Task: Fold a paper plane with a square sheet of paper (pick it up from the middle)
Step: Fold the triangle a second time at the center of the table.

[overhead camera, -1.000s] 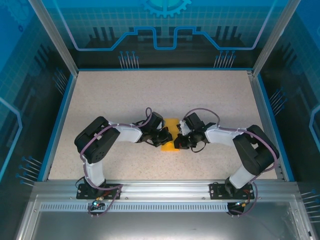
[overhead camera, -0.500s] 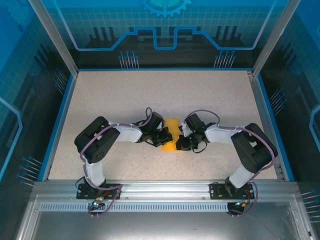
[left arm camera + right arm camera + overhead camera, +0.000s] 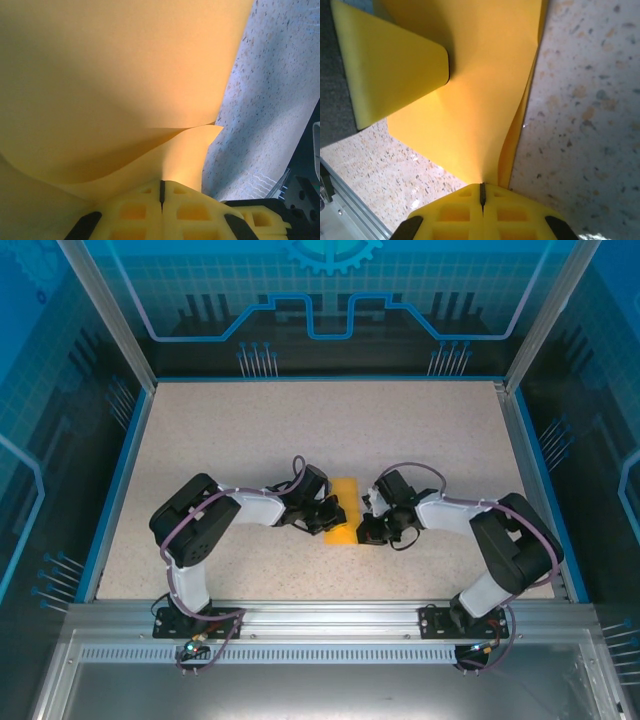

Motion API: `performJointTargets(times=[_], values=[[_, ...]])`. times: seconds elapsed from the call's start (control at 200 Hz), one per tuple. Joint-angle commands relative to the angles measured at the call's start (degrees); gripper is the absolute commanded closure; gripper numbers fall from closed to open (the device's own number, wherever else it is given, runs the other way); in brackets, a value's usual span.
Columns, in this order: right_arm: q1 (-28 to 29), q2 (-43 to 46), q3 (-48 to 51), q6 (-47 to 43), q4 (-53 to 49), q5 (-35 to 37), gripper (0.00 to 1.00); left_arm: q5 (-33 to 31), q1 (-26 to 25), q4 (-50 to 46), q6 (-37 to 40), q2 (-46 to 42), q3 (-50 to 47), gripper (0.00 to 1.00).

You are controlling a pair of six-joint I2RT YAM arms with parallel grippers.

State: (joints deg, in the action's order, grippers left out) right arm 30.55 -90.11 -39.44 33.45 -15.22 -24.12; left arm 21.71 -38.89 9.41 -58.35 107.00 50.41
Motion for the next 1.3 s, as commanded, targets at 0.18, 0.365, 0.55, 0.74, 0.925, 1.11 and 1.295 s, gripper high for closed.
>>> performJointTargets(times=[0.18, 0.365, 0.55, 0.74, 0.925, 1.11, 1.295], values=[[2.0, -1.1, -5.1, 1.4, 0.6, -0.8, 0.94, -1.5, -0.5, -2.7, 1.0, 1.6, -0.2, 1.00], [2.3, -4.9, -6.8, 0.7, -1.6, 3.5, 0.94, -1.4, -0.4, -2.7, 1.1, 1.5, -0.1, 1.00], [1.2, -5.1, -4.0, -0.4, -4.0, 6.3, 0.94, -1.6, -0.5, -2.9, 1.0, 1.5, -0.2, 1.00], [0.3, -2.3, -0.2, -0.4, -3.6, 4.5, 0.94, -2.1, -0.5, -3.1, 1.1, 1.9, -0.5, 1.00], [0.3, -0.3, 2.0, -0.9, -3.5, 2.6, 0.92, -2.6, -0.5, -3.3, 1.0, 2.3, -0.5, 1.00], [-0.2, 0.7, 4.0, -0.8, -3.9, 2.7, 0.91, -2.8, -0.5, -3.5, 0.9, 2.2, -0.7, 1.00], [-2.1, 2.8, 6.7, -0.4, -3.7, 1.9, 0.91, -2.7, -0.5, -3.4, 0.9, 2.2, -0.4, 1.00]])
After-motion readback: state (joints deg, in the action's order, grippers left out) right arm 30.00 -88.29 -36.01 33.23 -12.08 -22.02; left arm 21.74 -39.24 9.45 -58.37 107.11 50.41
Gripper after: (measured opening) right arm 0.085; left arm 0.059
